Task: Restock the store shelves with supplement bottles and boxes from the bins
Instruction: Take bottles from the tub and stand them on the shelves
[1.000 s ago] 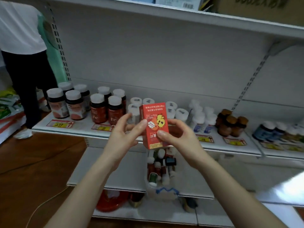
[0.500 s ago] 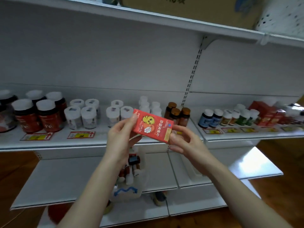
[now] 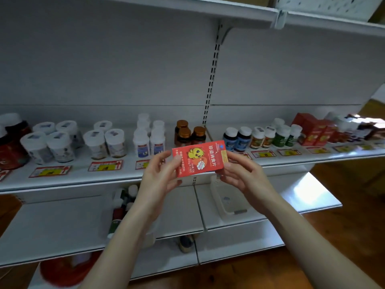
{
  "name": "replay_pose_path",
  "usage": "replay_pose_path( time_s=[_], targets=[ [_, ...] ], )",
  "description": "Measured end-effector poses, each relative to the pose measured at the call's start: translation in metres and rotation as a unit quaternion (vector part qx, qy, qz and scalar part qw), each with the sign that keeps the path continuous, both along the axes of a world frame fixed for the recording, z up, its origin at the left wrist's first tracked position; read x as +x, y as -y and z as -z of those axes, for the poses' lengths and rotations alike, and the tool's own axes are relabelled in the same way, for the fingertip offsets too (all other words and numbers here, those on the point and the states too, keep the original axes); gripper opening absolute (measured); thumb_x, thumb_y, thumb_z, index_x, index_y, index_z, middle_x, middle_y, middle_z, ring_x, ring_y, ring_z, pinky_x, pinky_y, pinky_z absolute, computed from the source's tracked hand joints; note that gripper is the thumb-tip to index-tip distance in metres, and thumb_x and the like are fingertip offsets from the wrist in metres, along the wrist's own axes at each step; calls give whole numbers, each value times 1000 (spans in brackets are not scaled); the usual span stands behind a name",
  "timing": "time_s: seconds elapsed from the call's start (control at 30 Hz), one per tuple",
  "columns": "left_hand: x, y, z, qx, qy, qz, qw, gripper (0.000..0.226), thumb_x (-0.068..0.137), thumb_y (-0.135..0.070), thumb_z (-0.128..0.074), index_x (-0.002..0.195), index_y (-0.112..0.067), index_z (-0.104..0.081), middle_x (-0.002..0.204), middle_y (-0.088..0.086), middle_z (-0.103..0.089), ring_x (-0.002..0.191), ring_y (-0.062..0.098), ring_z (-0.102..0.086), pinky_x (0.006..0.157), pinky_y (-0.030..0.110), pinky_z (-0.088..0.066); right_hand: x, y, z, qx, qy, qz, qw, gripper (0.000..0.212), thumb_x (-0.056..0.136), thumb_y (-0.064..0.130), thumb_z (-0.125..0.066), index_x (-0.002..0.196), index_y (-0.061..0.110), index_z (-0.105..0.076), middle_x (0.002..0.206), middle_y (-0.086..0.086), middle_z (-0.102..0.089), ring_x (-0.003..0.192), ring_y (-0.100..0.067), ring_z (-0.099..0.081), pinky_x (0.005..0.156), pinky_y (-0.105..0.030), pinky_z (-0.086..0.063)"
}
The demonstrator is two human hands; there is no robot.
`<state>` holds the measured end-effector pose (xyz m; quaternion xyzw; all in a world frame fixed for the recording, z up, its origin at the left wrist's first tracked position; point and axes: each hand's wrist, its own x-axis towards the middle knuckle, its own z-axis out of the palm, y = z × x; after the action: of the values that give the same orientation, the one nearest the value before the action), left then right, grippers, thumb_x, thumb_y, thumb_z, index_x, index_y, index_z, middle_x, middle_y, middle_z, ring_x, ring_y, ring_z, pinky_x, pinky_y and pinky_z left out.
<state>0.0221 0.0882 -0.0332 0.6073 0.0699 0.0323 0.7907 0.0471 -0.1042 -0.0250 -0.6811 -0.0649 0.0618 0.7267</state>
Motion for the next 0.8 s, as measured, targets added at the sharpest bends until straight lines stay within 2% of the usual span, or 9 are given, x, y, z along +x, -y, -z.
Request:
replay_pose_path(
  time_s=[0.1,0.17,0.27,0.4,0.5,0.6,0.7,0.8],
  targets=[
    [10,9,5,69,-4,96,993,58,64,-33,-78,116,-30,-53,97,-1,-66,92,14,-66,81,29,-52,11,21,0,21,-18,12,1000,25,75,21,-64,100,25,-66,92,1,-71,86,-14,-67,76,-26,-51],
    [19,21,7,104,-11,164,981,56,58,-30,-77,110,-29,-56,91,-5,-70,87,9,-66,78,28,-53,21,33,-3,26,-22,23,999,27,71,23,-58,97,22,-67,85,4,-71,78,-9,-66,73,-25,-49],
    [39,43,11,148,-1,199,969,69,43,-42,-76,106,-22,-57,98,-3,-67,88,10,-65,81,31,-52,36,51,-10,26,-18,49,998,19,78,16,-61,96,16,-66,84,0,-69,77,-10,-64,71,-23,-51],
    [77,80,8,173,21,229,958,66,36,-46,-74,95,-21,-58,95,0,-64,83,11,-65,79,31,-50,57,81,-21,40,-16,112,993,13,88,9,-54,99,9,-60,85,-5,-64,76,-11,-62,64,-17,-52],
    [110,113,4,177,38,256,950,65,41,-40,-78,98,-20,-56,99,4,-63,86,14,-64,76,25,-50,70,112,-30,31,-10,148,988,13,89,14,-53,98,10,-61,86,-3,-65,81,-13,-61,70,-19,-52],
    [133,154,6,176,64,275,943,62,44,-32,-83,98,-21,-54,100,1,-63,84,5,-64,75,18,-51,76,148,-34,3,-17,186,982,15,89,27,-53,95,17,-63,81,3,-69,78,-9,-66,71,-19,-54],
    [146,201,9,186,93,299,931,50,64,-4,-81,102,-14,-49,93,-5,-60,68,-8,-62,61,7,-46,73,187,-33,-41,-33,235,971,31,85,40,-55,104,17,-63,95,-1,-69,87,-15,-68,82,-29,-55],
    [157,251,18,206,119,339,910,50,67,-2,-79,98,-21,-46,94,-9,-57,77,0,-62,63,9,-48,68,226,-27,-72,-43,292,953,36,79,42,-61,107,19,-63,106,-3,-68,94,-15,-68,82,-31,-56]
  ],
)
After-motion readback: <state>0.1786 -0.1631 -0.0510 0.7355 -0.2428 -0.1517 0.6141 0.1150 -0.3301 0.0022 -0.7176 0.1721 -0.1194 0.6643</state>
